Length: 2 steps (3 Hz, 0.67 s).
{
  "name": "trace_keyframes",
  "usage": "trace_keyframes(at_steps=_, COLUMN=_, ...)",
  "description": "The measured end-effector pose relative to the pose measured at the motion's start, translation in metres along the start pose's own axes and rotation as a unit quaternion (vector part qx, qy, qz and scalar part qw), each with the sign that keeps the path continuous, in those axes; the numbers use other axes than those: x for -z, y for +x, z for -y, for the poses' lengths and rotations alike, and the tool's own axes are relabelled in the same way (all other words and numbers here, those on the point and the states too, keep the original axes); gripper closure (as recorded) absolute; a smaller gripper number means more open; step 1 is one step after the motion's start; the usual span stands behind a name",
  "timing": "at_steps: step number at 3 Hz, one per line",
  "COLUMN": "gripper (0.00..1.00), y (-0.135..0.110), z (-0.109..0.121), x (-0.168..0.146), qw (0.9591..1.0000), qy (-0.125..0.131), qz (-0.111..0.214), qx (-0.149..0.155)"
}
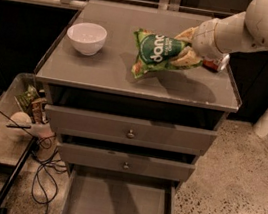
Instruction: Pick green rice chip bag from bottom drawer and place on counter
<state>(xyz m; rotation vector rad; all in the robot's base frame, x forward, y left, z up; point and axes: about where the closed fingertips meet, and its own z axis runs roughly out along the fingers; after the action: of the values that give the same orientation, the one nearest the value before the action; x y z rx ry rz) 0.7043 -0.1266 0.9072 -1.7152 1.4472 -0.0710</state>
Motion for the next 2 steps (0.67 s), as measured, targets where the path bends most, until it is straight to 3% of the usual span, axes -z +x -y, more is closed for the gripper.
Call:
trace_keyframes(at_steps=1, gripper=1.0, y=0.003, z=0.001, x=-0.004, qw=0.9974, qy=0.018, qz=0.007, qx=-0.069)
trace_keyframes(at_steps=2, gripper=1.0, y=-0.008, z=-0.007, x=-0.014, qw=0.9884, qy=0.021, qz=0.044, qx=-0.144)
